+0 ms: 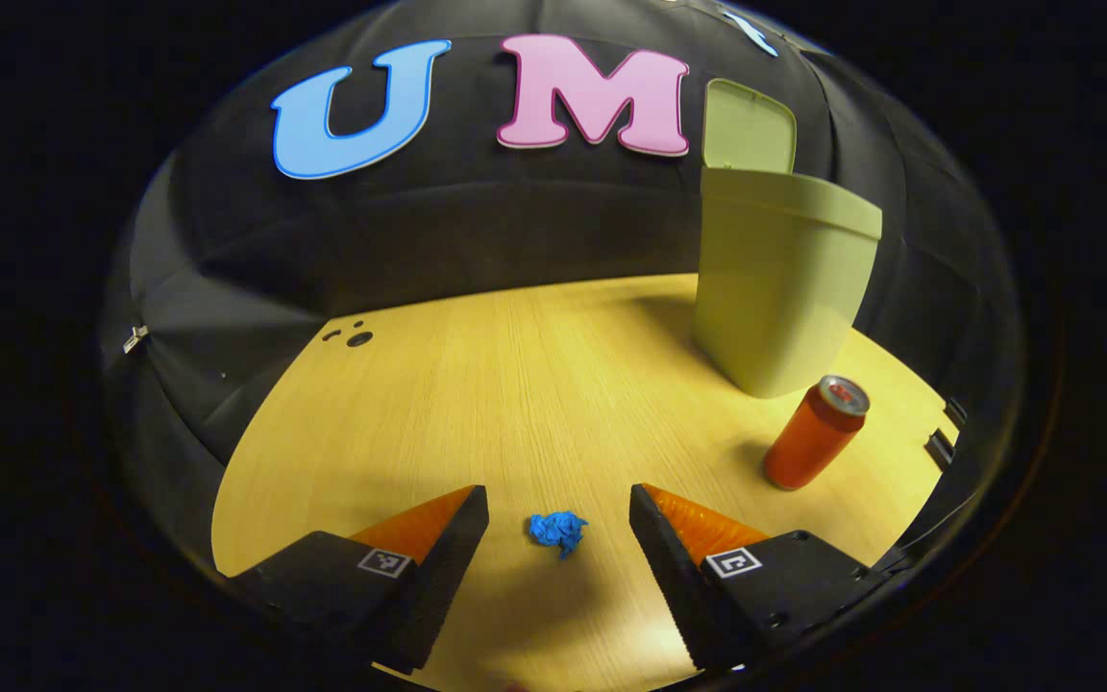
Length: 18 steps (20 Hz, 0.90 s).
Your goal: Press the lid of the desktop garbage bin to open it, pick up the crumpled paper on the desktop and throw it into the bin, then pick up the pop can on the desktop and drop it into the bin, and finally close the garbage bin lid.
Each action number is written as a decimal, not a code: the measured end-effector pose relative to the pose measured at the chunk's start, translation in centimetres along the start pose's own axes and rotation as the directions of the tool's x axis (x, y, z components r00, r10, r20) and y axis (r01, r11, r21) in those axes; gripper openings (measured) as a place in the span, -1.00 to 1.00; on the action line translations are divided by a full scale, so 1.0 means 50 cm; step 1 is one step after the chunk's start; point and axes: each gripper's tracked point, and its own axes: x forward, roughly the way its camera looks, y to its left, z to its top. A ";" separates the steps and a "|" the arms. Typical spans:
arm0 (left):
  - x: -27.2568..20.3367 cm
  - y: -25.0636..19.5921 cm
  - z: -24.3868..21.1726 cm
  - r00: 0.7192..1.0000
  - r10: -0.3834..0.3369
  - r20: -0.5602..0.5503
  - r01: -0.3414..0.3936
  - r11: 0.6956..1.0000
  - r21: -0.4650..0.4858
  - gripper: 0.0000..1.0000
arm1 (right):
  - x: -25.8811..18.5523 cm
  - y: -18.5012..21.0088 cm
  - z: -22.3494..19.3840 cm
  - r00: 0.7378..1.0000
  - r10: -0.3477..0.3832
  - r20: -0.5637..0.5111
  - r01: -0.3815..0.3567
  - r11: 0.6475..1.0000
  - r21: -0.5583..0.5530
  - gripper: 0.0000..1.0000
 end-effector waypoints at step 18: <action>0.118 0.007 -0.104 0.986 -0.012 -0.168 0.014 1.000 0.011 0.26 | -0.050 -0.069 -0.022 0.996 -0.071 -0.059 0.070 0.997 -0.022 0.80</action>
